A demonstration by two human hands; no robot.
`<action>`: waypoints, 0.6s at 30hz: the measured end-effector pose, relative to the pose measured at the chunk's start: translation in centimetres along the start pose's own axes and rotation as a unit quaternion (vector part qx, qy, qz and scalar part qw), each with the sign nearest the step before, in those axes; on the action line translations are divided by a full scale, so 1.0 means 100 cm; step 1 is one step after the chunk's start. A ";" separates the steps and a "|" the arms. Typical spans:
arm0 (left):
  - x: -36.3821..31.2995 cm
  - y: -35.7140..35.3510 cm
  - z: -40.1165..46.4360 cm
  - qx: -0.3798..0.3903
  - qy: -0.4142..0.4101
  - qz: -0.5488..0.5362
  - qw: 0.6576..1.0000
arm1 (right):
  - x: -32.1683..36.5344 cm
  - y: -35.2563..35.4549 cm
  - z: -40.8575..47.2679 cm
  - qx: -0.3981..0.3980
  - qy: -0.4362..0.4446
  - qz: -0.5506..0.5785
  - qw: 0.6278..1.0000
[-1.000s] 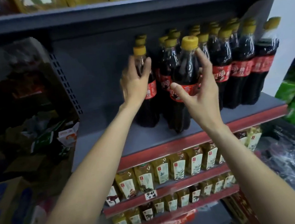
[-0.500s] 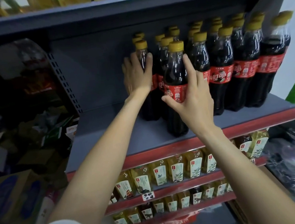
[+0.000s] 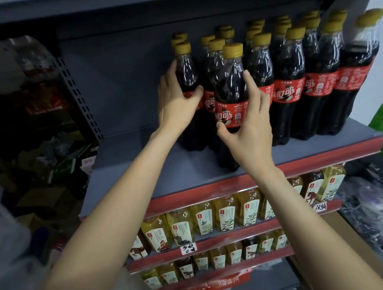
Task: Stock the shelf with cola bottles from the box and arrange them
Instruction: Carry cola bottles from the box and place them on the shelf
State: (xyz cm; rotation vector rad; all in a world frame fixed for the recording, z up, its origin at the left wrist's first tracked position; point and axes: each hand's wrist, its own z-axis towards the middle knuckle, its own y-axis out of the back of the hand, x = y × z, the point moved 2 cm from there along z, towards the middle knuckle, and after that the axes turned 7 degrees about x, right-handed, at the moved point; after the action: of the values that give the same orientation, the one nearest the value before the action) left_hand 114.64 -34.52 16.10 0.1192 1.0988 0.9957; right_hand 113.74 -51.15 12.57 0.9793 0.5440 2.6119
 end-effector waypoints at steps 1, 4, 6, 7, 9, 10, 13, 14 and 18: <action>0.001 0.001 -0.001 -0.002 -0.004 -0.009 1.000 | 0.000 0.001 0.001 0.000 0.004 0.018 1.000; 0.005 0.002 -0.010 0.002 -0.016 -0.020 1.000 | -0.001 0.002 0.003 0.007 -0.001 0.047 0.999; 0.006 0.005 -0.016 0.003 -0.018 -0.021 1.000 | 0.001 0.004 0.000 -0.003 -0.010 0.034 0.999; 0.005 0.008 -0.020 -0.005 -0.024 -0.022 0.999 | 0.003 0.006 -0.003 -0.025 -0.010 0.018 0.999; 0.003 0.016 -0.029 -0.038 -0.047 -0.032 0.998 | 0.016 0.010 -0.012 -0.092 0.019 -0.015 0.995; 0.001 0.022 -0.035 -0.056 -0.058 -0.042 0.996 | 0.024 0.010 -0.016 -0.120 0.049 -0.026 0.991; -0.002 0.042 -0.062 -0.078 -0.067 -0.098 0.990 | 0.050 -0.001 -0.033 -0.134 0.128 -0.013 0.983; 0.000 0.049 -0.073 -0.079 -0.069 -0.119 0.987 | 0.058 -0.006 -0.040 -0.134 0.139 0.006 0.981; 0.022 0.086 -0.133 -0.121 -0.072 -0.167 0.976 | 0.085 -0.034 -0.080 -0.118 0.130 0.113 0.978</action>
State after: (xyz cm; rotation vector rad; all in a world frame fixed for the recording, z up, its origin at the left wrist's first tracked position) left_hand 99.16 -32.88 12.56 -0.1838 0.8252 0.7955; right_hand 102.72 -46.71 10.28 0.6625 0.1765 2.9450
